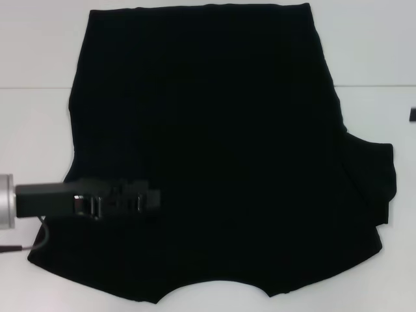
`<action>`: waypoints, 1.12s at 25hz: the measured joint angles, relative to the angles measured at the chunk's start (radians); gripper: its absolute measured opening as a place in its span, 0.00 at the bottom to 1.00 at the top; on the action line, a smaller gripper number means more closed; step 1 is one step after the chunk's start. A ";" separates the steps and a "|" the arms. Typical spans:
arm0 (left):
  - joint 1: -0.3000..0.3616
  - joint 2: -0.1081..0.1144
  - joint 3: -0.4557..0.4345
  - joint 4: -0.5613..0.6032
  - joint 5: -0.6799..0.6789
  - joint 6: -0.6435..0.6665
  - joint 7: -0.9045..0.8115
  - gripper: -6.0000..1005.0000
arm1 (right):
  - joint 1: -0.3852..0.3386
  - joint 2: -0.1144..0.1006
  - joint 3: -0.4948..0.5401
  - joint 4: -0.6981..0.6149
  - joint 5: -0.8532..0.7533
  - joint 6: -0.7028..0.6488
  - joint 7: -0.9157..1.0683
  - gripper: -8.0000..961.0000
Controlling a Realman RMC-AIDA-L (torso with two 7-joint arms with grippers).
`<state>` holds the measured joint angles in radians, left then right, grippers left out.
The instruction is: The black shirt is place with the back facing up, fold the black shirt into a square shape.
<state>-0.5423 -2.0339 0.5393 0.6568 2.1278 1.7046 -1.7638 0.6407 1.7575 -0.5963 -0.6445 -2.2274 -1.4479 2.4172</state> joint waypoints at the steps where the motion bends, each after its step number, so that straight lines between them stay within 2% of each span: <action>1: 0.000 0.001 0.002 -0.013 0.007 -0.011 0.000 0.58 | -0.002 0.000 0.000 -0.001 -0.019 -0.012 0.001 0.92; 8: 0.025 -0.007 -0.011 -0.041 0.004 -0.090 -0.001 0.58 | -0.009 0.002 0.002 -0.009 -0.116 -0.079 0.041 0.91; 17: 0.022 -0.009 -0.012 -0.052 0.002 -0.103 -0.004 0.58 | -0.008 0.007 -0.008 -0.001 -0.139 -0.102 0.076 0.86; 25: 0.024 -0.011 -0.012 -0.056 0.001 -0.155 -0.013 0.58 | 0.022 0.060 -0.009 0.017 -0.267 -0.053 0.101 0.70; 28: 0.021 -0.011 -0.012 -0.056 0.001 -0.159 -0.013 0.57 | 0.029 0.067 -0.009 0.022 -0.274 -0.045 0.103 0.64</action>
<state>-0.5213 -2.0450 0.5277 0.6012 2.1285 1.5453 -1.7764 0.6693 1.8241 -0.6057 -0.6221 -2.5017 -1.4933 2.5206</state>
